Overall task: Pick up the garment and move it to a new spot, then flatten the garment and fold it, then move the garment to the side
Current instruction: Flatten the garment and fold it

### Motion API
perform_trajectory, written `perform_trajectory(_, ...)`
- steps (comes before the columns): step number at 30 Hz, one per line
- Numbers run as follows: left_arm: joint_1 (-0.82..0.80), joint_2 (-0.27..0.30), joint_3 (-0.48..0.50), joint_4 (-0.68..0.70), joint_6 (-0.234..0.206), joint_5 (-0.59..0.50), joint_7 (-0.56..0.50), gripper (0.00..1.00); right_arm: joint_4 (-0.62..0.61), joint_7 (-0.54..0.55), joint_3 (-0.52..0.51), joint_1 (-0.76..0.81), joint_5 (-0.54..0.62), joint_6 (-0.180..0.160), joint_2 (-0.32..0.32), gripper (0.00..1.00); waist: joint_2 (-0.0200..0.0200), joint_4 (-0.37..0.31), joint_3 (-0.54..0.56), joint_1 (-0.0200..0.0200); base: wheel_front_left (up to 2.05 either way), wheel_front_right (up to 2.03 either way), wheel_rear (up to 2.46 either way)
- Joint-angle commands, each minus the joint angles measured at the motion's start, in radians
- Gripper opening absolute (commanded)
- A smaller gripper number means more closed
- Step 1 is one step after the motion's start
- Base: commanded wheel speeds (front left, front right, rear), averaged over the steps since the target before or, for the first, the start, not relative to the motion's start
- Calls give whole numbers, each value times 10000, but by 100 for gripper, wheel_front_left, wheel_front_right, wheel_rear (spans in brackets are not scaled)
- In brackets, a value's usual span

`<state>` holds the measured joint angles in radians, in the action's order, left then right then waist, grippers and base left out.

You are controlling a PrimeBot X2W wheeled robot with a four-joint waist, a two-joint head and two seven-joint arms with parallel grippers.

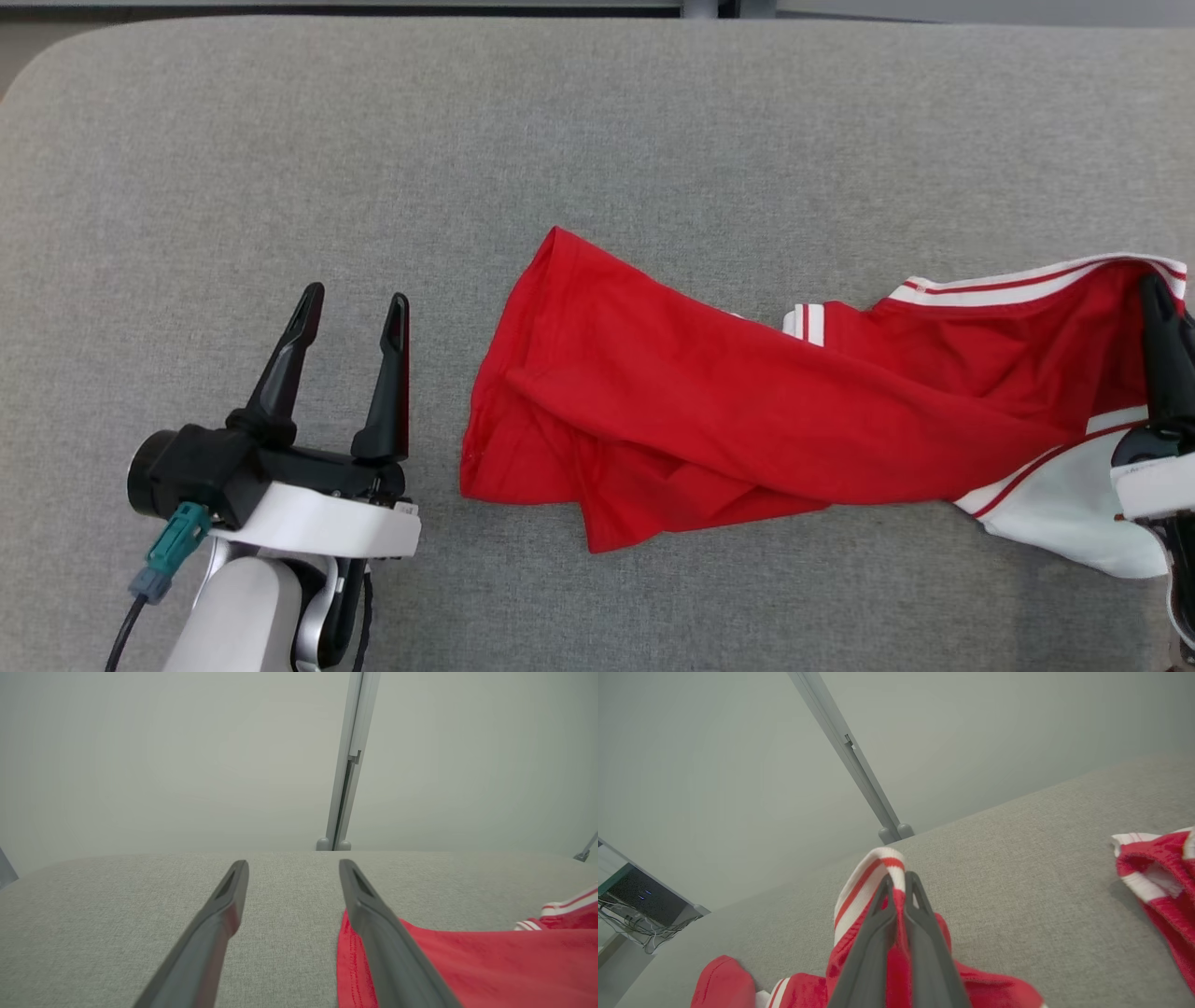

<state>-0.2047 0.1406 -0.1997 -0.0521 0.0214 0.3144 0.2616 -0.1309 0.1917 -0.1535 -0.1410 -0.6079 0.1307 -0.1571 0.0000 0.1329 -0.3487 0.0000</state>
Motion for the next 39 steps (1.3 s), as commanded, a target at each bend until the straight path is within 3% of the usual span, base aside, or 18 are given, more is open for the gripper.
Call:
perform_trajectory(1, -200, -11, 24, -35, 66, -56, 40, 100, 187, -133, -24, -218, -46, -1, -94, 0, 0, 271, -386, 0, 0, 0, 0)
perform_trajectory(6, -447, -100, 118, -204, 259, -159, 42, 100, 1964, -744, 241, -1003, 189, -1, -654, 0, 0, 348, -545, 0, 0, 0, 0)
perform_trajectory(7, -468, -112, 153, -245, 306, -182, 42, 100, 2289, -910, 317, -1110, 191, -1, -690, 21, 0, 336, -519, 0, 0, 0, 0)
perform_trajectory(9, -441, -119, 209, -330, 334, -228, 42, 100, 2680, -1335, 567, -1274, 419, -1, -863, 100, 0, 296, -403, 0, 0, 0, 0)
perform_trajectory(15, 22, -72, 516, -543, 321, -345, 41, 100, 2891, -2657, 1160, -890, 1710, -2, -1076, 100, 0, -48, 259, 0, 0, 0, 0)
perform_trajectory(20, 541, 1, 766, -624, 213, -364, 43, 100, 2197, -3143, 1432, -245, 2795, -1, -907, 100, 0, -438, 1023, 0, 0, 0, 0)
perform_trajectory(29, 1760, 89, 823, -587, 26, -354, -23, 100, 705, -2604, 1797, 1525, 3404, -1, -375, 100, 0, -919, 2270, 0, 0, 0, 0)
perform_trajectory(39, 2254, -25, 508, -114, -115, -393, -369, 100, 49, -2222, 1763, 2067, 3338, -1, -165, 100, 0, -1011, 2384, 0, 0, 0, 0)
